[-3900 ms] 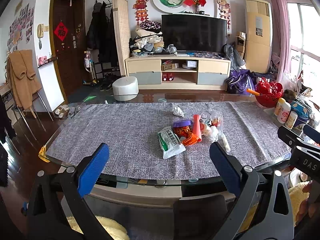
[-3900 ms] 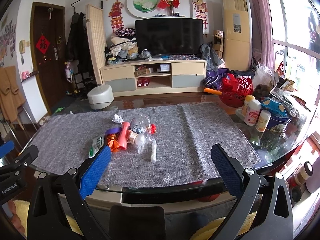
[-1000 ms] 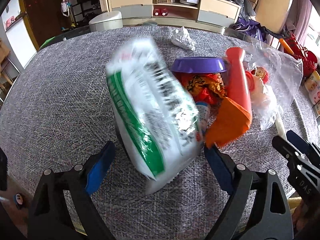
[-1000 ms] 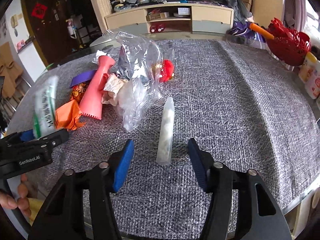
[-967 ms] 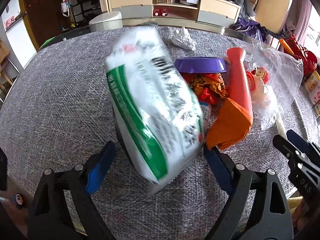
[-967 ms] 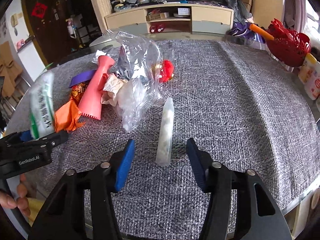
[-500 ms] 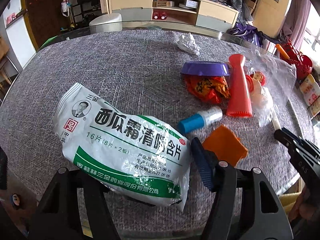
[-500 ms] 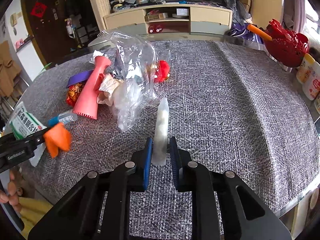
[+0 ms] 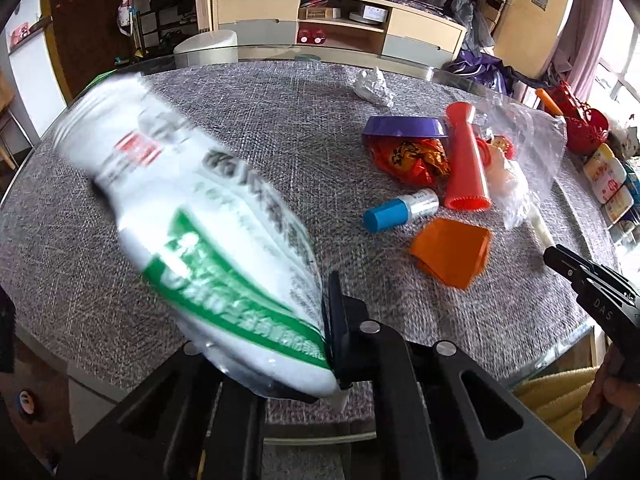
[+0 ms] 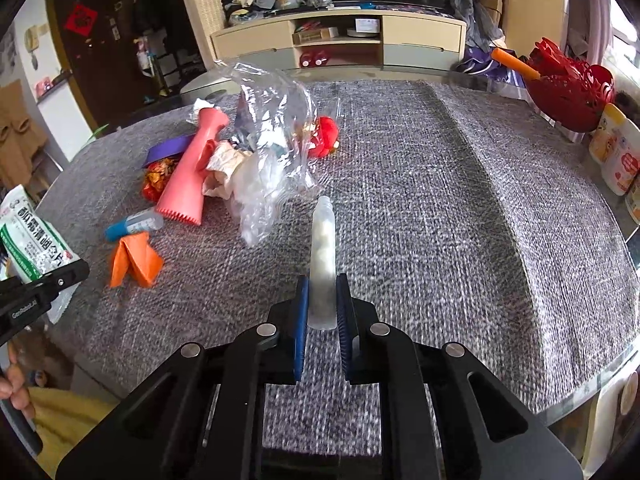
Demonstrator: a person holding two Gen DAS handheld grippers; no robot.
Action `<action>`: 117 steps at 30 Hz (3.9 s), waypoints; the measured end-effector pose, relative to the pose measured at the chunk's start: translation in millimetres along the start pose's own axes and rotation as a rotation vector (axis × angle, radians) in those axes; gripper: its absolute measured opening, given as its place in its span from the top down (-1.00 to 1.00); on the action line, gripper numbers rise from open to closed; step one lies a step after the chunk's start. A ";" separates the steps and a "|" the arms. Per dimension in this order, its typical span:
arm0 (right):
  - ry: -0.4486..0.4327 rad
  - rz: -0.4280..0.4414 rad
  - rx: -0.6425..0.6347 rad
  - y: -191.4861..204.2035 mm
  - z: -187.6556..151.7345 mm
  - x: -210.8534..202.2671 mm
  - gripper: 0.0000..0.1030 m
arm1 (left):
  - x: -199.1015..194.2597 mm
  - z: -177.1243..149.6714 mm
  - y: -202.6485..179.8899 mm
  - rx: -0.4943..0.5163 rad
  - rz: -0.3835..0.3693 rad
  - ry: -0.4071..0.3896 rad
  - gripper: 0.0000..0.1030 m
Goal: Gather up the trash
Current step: 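Lower both held items into the bin under the table and open both tools, then raise both empty tools back over the table, then grasp the orange paper piece with the left tool while the right tool grasps the clear plastic bag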
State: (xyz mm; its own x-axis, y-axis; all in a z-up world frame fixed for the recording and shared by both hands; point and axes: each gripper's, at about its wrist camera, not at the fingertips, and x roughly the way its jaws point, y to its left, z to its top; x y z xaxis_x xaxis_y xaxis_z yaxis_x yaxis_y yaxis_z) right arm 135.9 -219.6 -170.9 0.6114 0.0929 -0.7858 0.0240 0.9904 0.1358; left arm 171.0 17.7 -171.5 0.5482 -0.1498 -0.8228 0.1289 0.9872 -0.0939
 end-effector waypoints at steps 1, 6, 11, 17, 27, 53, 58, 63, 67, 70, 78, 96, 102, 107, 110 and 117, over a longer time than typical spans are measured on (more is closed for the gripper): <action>-0.002 0.004 0.001 1.3 -0.5 -2.2 0.71 | -2.2 -0.9 0.1 0.001 -0.003 -0.003 0.92; -0.030 0.007 0.001 0.0 -4.6 -27.9 0.71 | -29.5 -6.3 -6.5 0.034 -0.005 -0.047 0.92; -0.067 0.034 -0.011 3.0 -13.1 -62.2 0.71 | -59.3 -18.9 -20.2 0.065 -0.030 -0.076 0.92; -0.096 0.083 -0.022 6.7 -33.5 -98.7 0.71 | -92.5 -47.9 -43.0 0.117 -0.066 -0.092 0.92; -0.024 0.119 -0.054 20.0 -84.5 -113.5 0.71 | -103.9 -106.2 -60.3 0.139 -0.112 -0.034 0.92; 0.352 0.206 0.060 17.8 -170.3 -16.6 0.71 | -2.4 -206.4 -82.0 0.130 -0.228 0.326 0.92; 0.349 0.216 0.054 19.8 -169.3 -14.3 0.66 | 1.5 -208.2 -86.6 0.146 -0.240 0.346 0.77; 0.350 0.195 0.075 14.0 -169.4 -11.3 0.64 | 0.5 -205.2 -86.2 0.154 -0.220 0.337 0.31; 0.328 0.165 0.100 6.8 -167.2 -14.1 -0.15 | -4.8 -201.5 -81.2 0.151 -0.203 0.319 0.09; 0.288 0.134 0.113 -2.3 -158.5 -23.4 -0.37 | -13.9 -194.1 -77.3 0.153 -0.181 0.289 -0.18; 0.168 0.132 0.154 -26.1 -119.3 -58.4 -0.82 | -51.6 -154.0 -60.3 0.118 -0.144 0.154 -0.83; -0.010 0.130 0.087 -14.1 -9.0 -75.4 -0.87 | -72.2 -43.4 -55.1 0.122 -0.123 0.009 -0.84; -0.052 0.108 0.067 -9.7 34.4 -59.7 -0.87 | -57.7 -12.0 -61.6 0.125 -0.133 -0.007 -0.84; -0.053 0.117 0.027 -1.3 54.2 -39.7 -0.84 | -37.3 8.1 -67.5 0.136 -0.136 0.002 -0.82; -0.042 0.123 -0.002 5.9 63.4 -24.7 -0.64 | -22.2 16.3 -72.2 0.143 -0.143 0.019 -0.62; -0.047 0.123 -0.042 17.4 80.0 -4.5 -0.39 | 8.5 25.5 -79.5 0.143 -0.157 0.064 -0.26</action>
State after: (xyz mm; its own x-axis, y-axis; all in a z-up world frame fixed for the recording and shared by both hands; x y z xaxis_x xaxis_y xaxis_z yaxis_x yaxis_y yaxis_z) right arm 196.9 -210.9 -116.7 0.6444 0.2102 -0.7352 -0.0865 0.9753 0.2031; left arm 186.5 -63.4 -156.7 0.4596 -0.2928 -0.8385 0.3272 0.9335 -0.1466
